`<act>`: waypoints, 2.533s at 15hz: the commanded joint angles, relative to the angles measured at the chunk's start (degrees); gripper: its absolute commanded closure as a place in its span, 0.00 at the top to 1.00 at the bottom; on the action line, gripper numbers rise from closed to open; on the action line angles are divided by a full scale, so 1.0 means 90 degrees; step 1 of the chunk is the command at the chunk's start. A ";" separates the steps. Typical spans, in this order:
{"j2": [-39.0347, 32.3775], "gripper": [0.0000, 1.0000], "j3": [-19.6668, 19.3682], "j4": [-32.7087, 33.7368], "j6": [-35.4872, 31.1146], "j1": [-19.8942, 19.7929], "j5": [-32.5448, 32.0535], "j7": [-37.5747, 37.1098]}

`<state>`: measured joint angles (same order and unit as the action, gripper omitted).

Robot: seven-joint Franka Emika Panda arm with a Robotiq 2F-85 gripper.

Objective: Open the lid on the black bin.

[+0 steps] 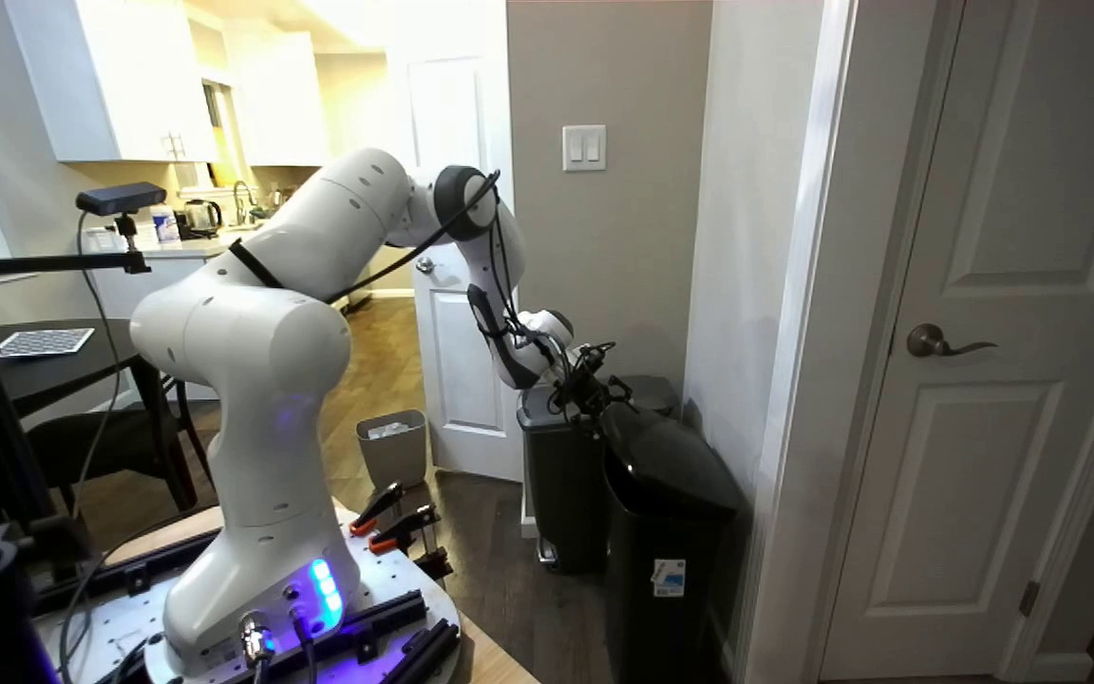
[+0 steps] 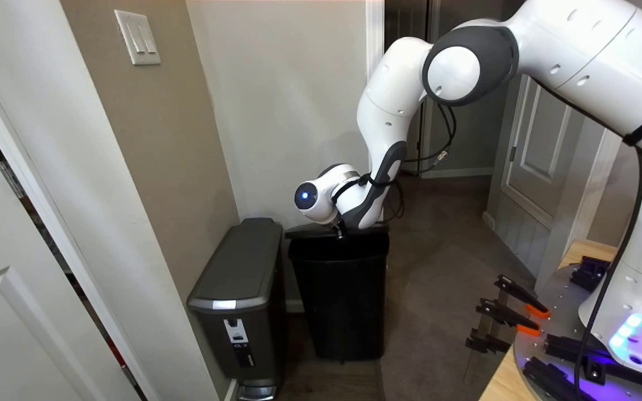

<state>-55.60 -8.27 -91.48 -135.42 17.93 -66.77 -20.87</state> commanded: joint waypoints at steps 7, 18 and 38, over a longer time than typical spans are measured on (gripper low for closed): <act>0.0327 1.00 0.0348 0.0625 -0.0054 -0.0711 0.0038 0.0051; 0.0407 1.00 0.0670 0.1391 -0.0578 -0.1815 0.1709 0.1185; -0.0342 1.00 0.1092 0.3238 -0.0524 -0.2751 0.5247 0.4473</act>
<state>-56.21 -1.90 -66.03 -140.13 -3.54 -26.44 11.03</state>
